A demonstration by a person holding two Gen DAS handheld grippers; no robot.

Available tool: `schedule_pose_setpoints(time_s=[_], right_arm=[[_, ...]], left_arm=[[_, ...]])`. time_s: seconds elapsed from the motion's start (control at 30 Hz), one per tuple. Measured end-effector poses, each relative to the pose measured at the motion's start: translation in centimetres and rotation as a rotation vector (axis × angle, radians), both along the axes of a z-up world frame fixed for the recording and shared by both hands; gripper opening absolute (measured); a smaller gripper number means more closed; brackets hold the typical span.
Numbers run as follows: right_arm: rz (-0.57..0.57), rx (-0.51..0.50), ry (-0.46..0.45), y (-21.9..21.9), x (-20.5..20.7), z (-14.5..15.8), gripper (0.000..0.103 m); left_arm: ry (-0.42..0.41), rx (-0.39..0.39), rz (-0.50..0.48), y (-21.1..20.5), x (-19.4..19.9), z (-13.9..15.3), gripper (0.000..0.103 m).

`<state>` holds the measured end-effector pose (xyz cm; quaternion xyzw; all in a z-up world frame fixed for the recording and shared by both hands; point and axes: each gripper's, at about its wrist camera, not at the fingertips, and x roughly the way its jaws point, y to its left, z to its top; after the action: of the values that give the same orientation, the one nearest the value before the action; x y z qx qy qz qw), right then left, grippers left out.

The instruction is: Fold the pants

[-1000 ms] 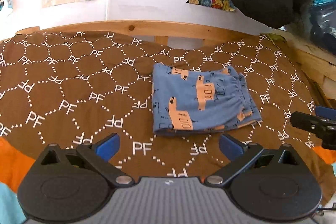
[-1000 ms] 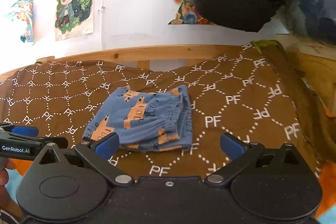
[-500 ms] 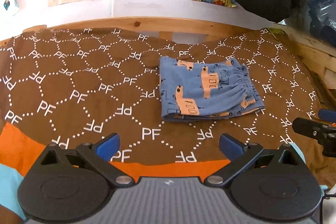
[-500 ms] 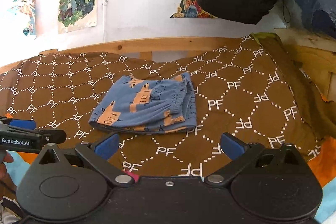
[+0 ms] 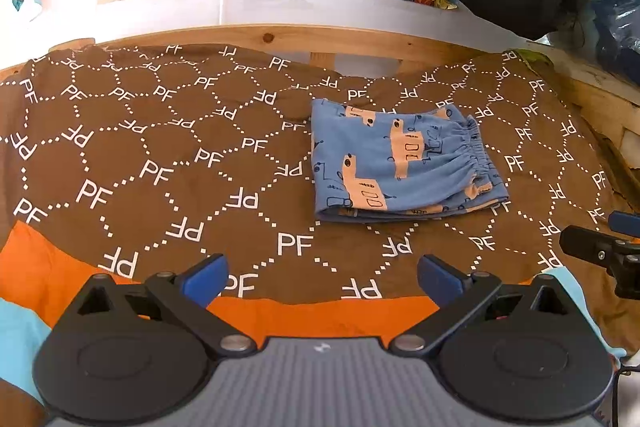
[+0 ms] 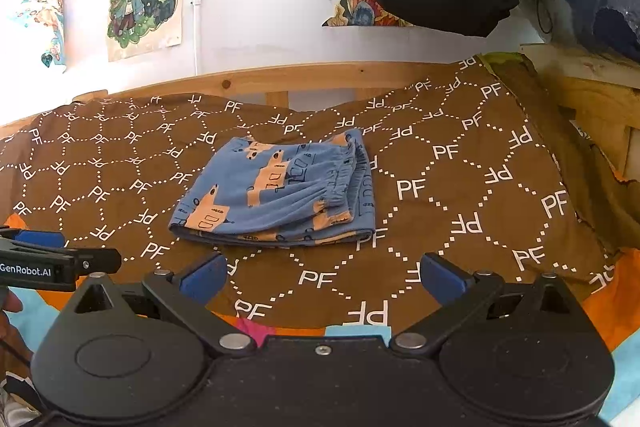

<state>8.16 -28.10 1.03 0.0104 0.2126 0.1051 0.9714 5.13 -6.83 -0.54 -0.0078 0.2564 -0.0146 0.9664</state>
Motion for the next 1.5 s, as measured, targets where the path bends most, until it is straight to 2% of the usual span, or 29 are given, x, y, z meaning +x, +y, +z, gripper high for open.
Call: schedule_pose_setpoints(time_s=[1.5], right_arm=[[0.004, -0.001, 0.014, 0.05, 0.12, -0.65, 0.102]], left_arm=[[0.001, -0.008, -0.002, 0.40, -0.51, -0.15, 0.103]])
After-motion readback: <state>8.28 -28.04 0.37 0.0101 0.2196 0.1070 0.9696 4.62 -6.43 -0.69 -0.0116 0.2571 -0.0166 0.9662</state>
